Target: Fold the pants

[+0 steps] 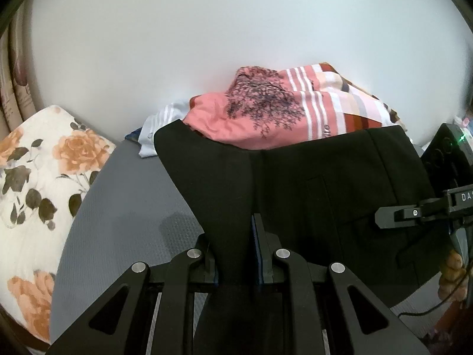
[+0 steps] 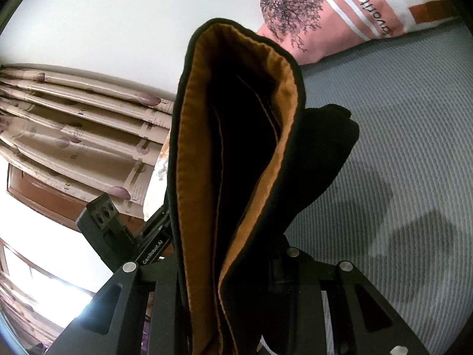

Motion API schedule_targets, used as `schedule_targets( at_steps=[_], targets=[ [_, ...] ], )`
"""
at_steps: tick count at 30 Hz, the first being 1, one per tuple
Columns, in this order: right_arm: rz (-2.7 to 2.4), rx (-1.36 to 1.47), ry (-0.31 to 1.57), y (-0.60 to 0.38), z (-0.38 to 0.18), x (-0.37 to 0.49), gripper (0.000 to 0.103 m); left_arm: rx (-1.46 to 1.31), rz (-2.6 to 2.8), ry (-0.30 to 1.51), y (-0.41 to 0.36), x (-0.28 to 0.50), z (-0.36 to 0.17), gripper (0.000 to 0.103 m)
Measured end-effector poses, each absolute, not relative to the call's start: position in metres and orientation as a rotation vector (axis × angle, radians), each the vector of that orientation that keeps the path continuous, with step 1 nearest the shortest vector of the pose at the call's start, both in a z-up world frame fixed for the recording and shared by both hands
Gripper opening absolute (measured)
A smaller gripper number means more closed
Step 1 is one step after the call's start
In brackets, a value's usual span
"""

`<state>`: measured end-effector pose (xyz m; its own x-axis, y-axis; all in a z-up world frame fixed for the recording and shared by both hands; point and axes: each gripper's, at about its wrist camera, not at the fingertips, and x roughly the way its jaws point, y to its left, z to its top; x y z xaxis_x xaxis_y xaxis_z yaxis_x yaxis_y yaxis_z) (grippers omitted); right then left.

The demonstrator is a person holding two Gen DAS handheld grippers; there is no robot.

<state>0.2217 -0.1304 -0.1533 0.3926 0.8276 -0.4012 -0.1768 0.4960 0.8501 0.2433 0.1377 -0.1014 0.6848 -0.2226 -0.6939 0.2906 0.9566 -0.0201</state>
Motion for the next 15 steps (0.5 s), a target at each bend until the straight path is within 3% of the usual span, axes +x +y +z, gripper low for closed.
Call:
schedule_targets(
  at_steps=[15],
  targets=[
    [0.75, 0.823, 0.967, -0.107, -0.161, 0.27, 0.026, 0.089, -0.239, 0.768, 0.161, 0.296, -0.115, 0.017]
  ],
)
